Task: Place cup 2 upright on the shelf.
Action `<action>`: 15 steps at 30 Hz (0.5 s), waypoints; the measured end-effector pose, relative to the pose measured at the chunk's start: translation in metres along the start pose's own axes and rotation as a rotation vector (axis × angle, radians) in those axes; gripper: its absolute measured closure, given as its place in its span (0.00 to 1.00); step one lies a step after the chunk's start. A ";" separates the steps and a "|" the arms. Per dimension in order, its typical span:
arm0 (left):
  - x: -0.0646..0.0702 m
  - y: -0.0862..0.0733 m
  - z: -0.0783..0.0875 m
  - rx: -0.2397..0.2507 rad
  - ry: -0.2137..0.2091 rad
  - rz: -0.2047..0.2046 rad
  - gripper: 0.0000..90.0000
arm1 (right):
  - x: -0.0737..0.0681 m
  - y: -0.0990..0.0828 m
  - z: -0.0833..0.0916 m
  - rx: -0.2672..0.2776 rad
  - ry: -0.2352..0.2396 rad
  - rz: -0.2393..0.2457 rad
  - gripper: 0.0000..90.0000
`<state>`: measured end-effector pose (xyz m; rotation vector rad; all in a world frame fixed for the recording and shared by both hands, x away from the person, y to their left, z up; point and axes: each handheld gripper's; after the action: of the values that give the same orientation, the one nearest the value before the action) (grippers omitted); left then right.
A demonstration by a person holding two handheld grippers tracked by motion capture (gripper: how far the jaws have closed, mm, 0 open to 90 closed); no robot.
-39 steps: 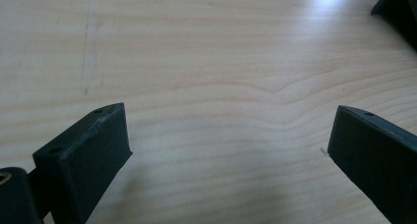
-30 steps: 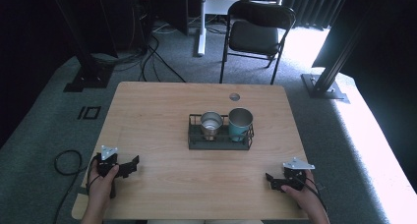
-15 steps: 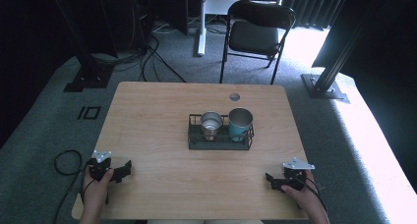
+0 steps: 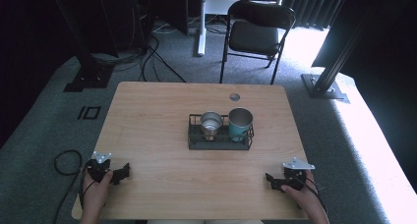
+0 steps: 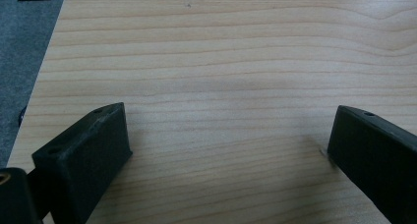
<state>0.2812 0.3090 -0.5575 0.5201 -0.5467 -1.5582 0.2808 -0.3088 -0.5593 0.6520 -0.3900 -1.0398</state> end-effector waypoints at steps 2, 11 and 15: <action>0.000 0.000 0.000 0.000 0.000 -0.002 0.03 | 0.000 0.000 0.000 -0.001 0.000 -0.001 0.12; 0.002 0.000 0.000 -0.001 -0.048 -0.062 0.02 | 0.000 0.000 0.000 0.000 0.000 -0.001 0.12; 0.002 0.000 0.000 -0.003 -0.050 -0.064 0.02 | 0.000 0.000 0.000 0.000 0.000 0.000 0.12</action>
<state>0.2813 0.3066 -0.5577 0.5014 -0.5706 -1.6366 0.2809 -0.3089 -0.5593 0.6521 -0.3895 -1.0397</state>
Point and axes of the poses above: each handheld gripper's, and its own axes: z roughly backward along the jaws, y roughly out of its top, x roughly to its right, and after that the axes turned 5 degrees about -x, right-handed
